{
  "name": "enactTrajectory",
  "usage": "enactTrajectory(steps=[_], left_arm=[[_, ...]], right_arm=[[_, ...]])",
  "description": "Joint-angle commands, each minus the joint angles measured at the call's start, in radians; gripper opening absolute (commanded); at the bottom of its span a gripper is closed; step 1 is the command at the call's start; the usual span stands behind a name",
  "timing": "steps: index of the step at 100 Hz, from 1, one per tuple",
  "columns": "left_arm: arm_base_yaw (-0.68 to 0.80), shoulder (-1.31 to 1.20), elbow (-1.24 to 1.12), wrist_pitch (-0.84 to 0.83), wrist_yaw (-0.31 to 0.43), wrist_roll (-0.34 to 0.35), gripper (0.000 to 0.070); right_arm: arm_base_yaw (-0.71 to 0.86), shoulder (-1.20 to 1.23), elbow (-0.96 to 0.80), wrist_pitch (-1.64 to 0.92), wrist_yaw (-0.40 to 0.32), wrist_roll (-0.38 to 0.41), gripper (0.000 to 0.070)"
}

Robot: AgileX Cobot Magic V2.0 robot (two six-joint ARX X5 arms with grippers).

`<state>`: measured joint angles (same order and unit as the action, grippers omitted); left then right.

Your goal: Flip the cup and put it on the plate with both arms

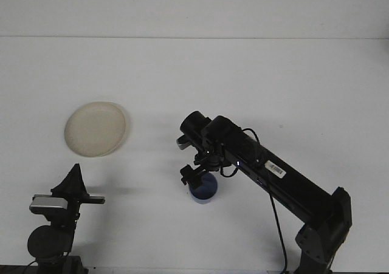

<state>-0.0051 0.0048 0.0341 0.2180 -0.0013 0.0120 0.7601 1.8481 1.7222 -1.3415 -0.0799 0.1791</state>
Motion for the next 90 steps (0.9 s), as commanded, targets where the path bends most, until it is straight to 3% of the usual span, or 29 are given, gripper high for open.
enactTrajectory(steps=[1,35,52,74,90], left_arm=[[-0.001,-0.002,-0.020,0.011,-0.002,-0.002,0.0013],[-0.001,-0.002,-0.020,0.011,-0.002,-0.002,0.0013],[-0.001,-0.002,-0.020,0.011,-0.002,-0.002,0.0013],[-0.001,-0.002,-0.020,0.011,-0.002,-0.002,0.0013],[-0.001,-0.002,-0.020,0.011,-0.002,-0.002,0.0013]], right_arm=[[-0.002,-0.027,0.033,-0.031,-0.006,-0.019,0.0563],[-0.178,-0.235,0.034,-0.032,0.013,-0.077,0.0562],[-0.358,-0.341,0.031,-0.032,0.131,-0.077,0.0561],[-0.556,-0.455,-0.006,-0.019,0.219,-0.079,0.0559],[-0.607,-0.615,-0.178,0.171,0.228,-0.077,0.0559]])
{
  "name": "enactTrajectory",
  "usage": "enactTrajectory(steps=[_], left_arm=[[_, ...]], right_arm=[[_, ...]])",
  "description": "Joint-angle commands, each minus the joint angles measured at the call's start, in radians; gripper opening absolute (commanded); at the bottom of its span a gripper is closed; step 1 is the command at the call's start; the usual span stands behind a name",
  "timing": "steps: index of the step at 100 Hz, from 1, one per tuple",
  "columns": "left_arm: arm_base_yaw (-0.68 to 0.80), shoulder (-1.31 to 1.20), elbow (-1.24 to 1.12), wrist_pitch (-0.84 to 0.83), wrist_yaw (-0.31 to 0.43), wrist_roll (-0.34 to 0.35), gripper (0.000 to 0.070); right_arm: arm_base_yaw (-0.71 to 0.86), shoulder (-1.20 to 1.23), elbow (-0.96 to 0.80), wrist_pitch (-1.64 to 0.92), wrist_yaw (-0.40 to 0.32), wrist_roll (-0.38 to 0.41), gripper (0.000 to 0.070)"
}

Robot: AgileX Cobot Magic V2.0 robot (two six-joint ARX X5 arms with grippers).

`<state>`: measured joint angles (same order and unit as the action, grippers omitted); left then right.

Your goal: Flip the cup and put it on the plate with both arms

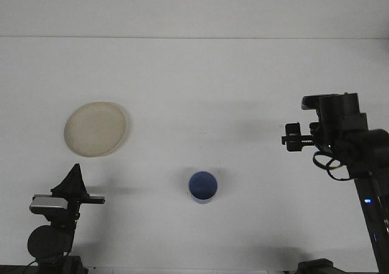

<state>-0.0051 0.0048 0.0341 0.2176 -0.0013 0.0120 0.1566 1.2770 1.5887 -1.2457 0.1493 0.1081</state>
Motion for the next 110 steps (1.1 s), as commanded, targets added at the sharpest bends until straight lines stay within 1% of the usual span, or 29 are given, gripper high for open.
enactTrajectory(steps=[1,29,44,52,59,62,68,75,79,82,110], left_arm=[[-0.001,-0.002,-0.020,0.012,-0.002,-0.002,0.0013],[-0.001,-0.002,-0.020,0.012,-0.002,-0.002,0.0013],[-0.001,-0.002,-0.020,0.012,-0.002,-0.002,0.0013],[-0.001,-0.002,-0.020,0.012,-0.002,-0.002,0.0013],[-0.001,-0.002,-0.020,0.012,-0.002,-0.002,0.0013],[-0.001,-0.002,-0.020,0.012,-0.002,-0.002,0.0013],[-0.001,-0.002,-0.020,0.012,-0.002,-0.002,0.0013],[-0.001,-0.002,-0.020,0.012,-0.002,-0.002,0.0013],[-0.001,-0.002,-0.020,0.012,-0.002,-0.002,0.0013],[-0.001,-0.002,-0.020,0.012,-0.002,-0.002,0.0013],[-0.001,-0.002,-0.020,0.012,-0.002,-0.002,0.0013]], right_arm=[[-0.004,-0.056,-0.059,0.088,-0.001,-0.005,0.0559],[-0.005,-0.382,-0.520,0.392,-0.002,0.054,0.0559],[-0.005,-0.551,-0.786,0.563,-0.002,0.100,0.0559],[-0.005,-0.635,-0.915,0.686,-0.002,0.098,0.0559],[-0.005,-0.697,-1.009,0.805,-0.003,0.065,0.0555],[-0.005,-0.718,-1.041,0.865,-0.018,0.061,0.0542],[-0.005,-0.752,-1.086,0.975,-0.055,0.031,0.0531],[-0.005,-0.760,-1.120,1.089,-0.056,-0.044,0.0531],[-0.005,-0.759,-1.128,1.122,-0.055,-0.093,0.0531],[-0.005,-0.755,-1.128,1.134,-0.055,-0.113,0.0531],[-0.005,-0.691,-1.128,1.167,-0.055,-0.124,0.0531]])
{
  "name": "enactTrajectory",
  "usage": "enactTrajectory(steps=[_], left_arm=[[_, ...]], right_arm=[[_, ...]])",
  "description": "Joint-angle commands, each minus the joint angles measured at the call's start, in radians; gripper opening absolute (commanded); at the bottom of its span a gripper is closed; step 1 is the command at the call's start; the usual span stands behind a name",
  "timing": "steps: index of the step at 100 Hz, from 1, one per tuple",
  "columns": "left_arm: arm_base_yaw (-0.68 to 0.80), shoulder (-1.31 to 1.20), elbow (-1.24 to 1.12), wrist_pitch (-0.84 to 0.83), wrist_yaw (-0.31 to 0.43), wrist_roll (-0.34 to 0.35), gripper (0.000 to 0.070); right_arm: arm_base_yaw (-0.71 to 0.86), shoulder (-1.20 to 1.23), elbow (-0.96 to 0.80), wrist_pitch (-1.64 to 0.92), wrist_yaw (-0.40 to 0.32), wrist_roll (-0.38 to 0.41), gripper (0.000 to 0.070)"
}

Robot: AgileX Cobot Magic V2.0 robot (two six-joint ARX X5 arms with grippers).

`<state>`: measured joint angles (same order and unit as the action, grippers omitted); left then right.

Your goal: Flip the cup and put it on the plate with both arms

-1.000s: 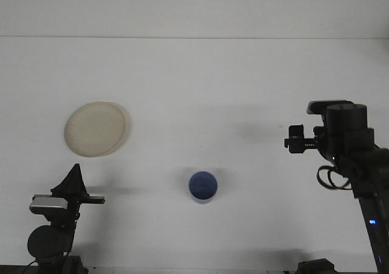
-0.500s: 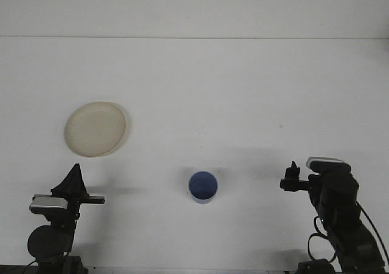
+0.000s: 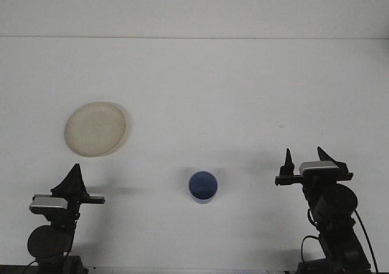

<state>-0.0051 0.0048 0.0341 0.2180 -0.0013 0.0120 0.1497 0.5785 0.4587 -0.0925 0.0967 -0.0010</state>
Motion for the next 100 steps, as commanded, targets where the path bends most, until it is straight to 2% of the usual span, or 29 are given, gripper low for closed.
enactTrajectory(steps=[1,57,68,75,82,100], left_arm=[[-0.001,-0.002,-0.020,0.011,-0.002,-0.002,0.0013],[-0.001,-0.002,-0.020,0.016,-0.002,-0.004,0.0013],[-0.001,-0.002,-0.011,0.013,-0.002,-0.039,0.0013],[-0.001,0.000,0.021,0.005,-0.002,-0.090,0.0013],[-0.001,0.007,0.081,-0.034,-0.002,-0.117,0.0013],[-0.001,0.145,0.325,-0.255,-0.002,-0.118,0.0013]], right_arm=[[0.002,0.008,0.002,0.014,-0.002,-0.015,0.0531],[0.002,0.011,0.002,0.018,-0.002,-0.015,0.0531],[0.002,0.011,0.002,0.018,-0.002,-0.015,0.0531],[0.002,0.011,0.002,0.018,-0.002,-0.015,0.0531],[0.002,0.011,0.002,0.018,-0.002,-0.015,0.0531],[0.002,0.011,0.002,0.018,-0.002,-0.015,0.0531]])
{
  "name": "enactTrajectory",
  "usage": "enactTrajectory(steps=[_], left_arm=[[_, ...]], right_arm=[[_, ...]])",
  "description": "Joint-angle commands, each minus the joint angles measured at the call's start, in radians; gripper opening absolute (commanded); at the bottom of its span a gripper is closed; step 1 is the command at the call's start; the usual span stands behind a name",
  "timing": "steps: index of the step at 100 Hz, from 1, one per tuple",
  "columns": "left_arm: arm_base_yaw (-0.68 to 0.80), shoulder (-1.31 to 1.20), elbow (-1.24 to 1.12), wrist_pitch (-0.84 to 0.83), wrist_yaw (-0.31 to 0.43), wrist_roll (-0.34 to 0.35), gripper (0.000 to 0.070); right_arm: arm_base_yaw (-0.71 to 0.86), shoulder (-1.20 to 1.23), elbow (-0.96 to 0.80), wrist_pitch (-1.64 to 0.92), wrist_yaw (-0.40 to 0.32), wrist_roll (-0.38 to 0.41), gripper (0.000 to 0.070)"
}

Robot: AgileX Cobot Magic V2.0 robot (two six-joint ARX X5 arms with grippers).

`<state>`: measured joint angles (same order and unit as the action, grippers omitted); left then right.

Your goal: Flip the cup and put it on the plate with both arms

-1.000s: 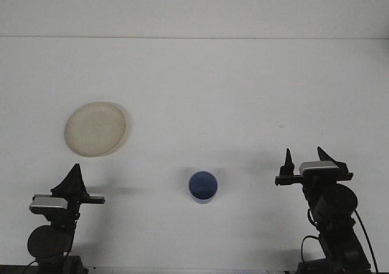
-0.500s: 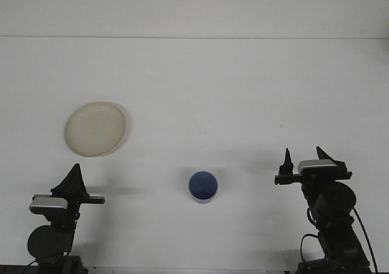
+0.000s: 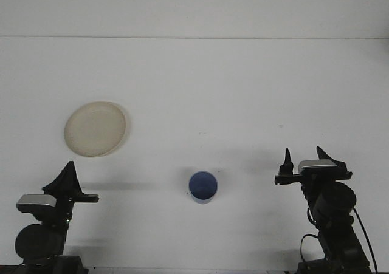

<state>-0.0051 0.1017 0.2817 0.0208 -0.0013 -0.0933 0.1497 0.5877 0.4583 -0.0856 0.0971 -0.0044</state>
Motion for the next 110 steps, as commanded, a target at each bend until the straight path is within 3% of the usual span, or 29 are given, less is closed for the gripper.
enactTrajectory(steps=[1,36,58,94,100,107,110], left_arm=[[-0.001,0.067,0.102,-0.080,-0.002,-0.013,0.0013],[-0.001,0.576,0.666,-0.568,-0.002,0.002,0.0013],[-0.002,0.801,0.855,-0.864,0.001,0.002,0.0013],[-0.002,0.850,0.862,-0.937,0.001,-0.003,0.0030],[-0.002,0.846,0.862,-0.940,0.001,-0.011,0.0165],[-0.002,0.845,0.862,-0.941,0.001,-0.030,0.0483],[-0.002,0.843,0.862,-0.941,0.001,-0.029,0.0574]], right_arm=[[0.002,0.002,0.002,0.011,-0.002,-0.011,0.0531],[0.002,0.002,0.002,0.011,-0.003,-0.011,0.0531],[0.002,0.002,0.002,0.011,-0.002,-0.011,0.0531],[0.002,0.002,0.002,0.011,-0.002,-0.011,0.0531],[0.002,0.002,0.002,0.011,-0.002,-0.011,0.0531],[0.002,0.002,0.002,0.011,-0.002,-0.011,0.0531],[0.002,0.002,0.002,0.011,-0.002,-0.011,0.0531]])
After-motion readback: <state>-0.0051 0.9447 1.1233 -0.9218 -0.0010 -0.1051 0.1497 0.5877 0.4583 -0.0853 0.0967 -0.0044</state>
